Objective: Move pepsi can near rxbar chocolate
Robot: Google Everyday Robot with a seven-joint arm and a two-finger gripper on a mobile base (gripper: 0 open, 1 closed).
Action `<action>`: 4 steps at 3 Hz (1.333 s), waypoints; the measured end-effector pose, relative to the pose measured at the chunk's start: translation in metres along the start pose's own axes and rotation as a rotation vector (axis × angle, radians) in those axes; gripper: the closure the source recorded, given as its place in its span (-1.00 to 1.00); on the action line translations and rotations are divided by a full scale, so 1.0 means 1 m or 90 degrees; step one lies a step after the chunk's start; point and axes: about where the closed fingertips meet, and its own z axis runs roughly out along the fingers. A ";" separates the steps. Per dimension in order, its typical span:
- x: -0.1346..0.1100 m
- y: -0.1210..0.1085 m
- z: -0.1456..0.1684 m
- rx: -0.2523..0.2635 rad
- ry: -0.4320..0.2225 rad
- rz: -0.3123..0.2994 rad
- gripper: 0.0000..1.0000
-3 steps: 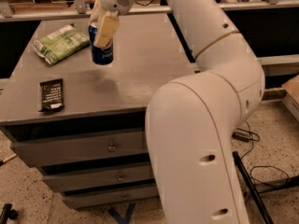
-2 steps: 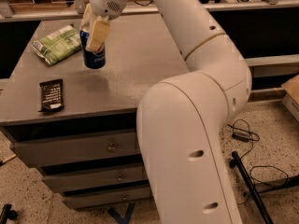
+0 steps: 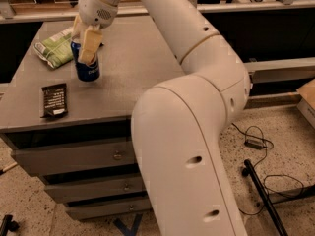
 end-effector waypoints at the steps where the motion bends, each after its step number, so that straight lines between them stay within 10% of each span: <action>1: -0.014 0.003 0.016 -0.023 0.004 -0.018 0.67; 4: -0.028 -0.005 0.036 -0.016 -0.010 -0.028 -0.87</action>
Offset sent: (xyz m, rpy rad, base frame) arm -0.0439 0.0228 -0.0151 -0.0689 0.0593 0.1283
